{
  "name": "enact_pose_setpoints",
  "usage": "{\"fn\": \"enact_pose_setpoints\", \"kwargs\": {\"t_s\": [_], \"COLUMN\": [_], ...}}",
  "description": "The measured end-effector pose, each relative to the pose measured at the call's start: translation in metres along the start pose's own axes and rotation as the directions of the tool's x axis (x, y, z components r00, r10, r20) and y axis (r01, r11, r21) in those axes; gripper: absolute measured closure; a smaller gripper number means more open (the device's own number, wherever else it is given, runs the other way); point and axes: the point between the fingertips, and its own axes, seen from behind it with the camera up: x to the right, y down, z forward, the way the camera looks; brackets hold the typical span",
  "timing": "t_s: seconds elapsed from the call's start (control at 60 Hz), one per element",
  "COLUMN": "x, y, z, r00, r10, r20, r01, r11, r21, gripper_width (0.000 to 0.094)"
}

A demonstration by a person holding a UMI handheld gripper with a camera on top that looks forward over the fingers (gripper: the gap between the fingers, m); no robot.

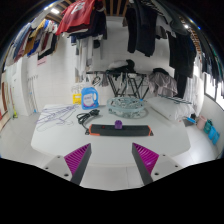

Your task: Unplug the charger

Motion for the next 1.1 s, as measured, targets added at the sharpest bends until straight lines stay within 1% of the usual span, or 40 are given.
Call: {"fn": "enact_pose_setpoints", "kwargs": {"t_s": [0.167,0.183,0.2,0.25,0.467,0.633,0.783,0.833,0.867,0.9,0.917,0.933,0.95,0.983,1.017,1.1], "x": [0.011,0.017,0.017,0.021,0.027,0.026,0.028,0.026,0.023,0.013,0.018,0.033,0.027,0.030,0.030,0.031], "y": [-0.010,-0.017,-0.013,-0.011,-0.024,-0.031,-0.029,-0.028,-0.028,-0.027,-0.026,-0.029,-0.028,-0.029,-0.031,-0.035], "z": [0.076,0.065,0.085,0.118,0.209,0.256,0.272,0.276,0.277,0.278,0.279,0.282,0.282,0.280,0.281,0.277], "r00": [1.000,1.000,1.000,1.000,0.999,0.999,0.999,0.999,0.998,0.995,0.997,1.000,0.999,0.999,0.998,0.994], "r10": [0.018,0.012,0.009,0.008,0.037,0.049,0.044,0.038,0.039,0.030,0.023,-0.014,0.000,0.002,0.008,0.070], "r20": [-0.001,-0.001,-0.003,-0.010,0.006,0.018,0.030,0.038,0.055,0.100,0.076,0.023,0.048,0.051,0.058,0.087], "r01": [-0.018,-0.012,-0.009,-0.008,-0.037,-0.048,-0.043,-0.036,-0.036,-0.025,-0.018,0.016,0.003,0.002,-0.003,-0.060], "r11": [1.000,1.000,1.000,1.000,0.999,0.998,0.998,0.998,0.998,0.998,0.998,0.998,0.998,0.997,0.997,0.992], "r21": [0.007,-0.005,-0.001,-0.001,-0.012,-0.031,-0.050,-0.044,-0.050,-0.057,-0.065,-0.057,-0.066,-0.079,-0.081,-0.108], "gripper_width": [0.0080,0.0081,0.0081,0.0081,0.0080,0.0081,0.0079,0.0075,0.0118,0.0411,0.0558,0.0704,0.0707,0.0764,0.0799,0.0805]}}
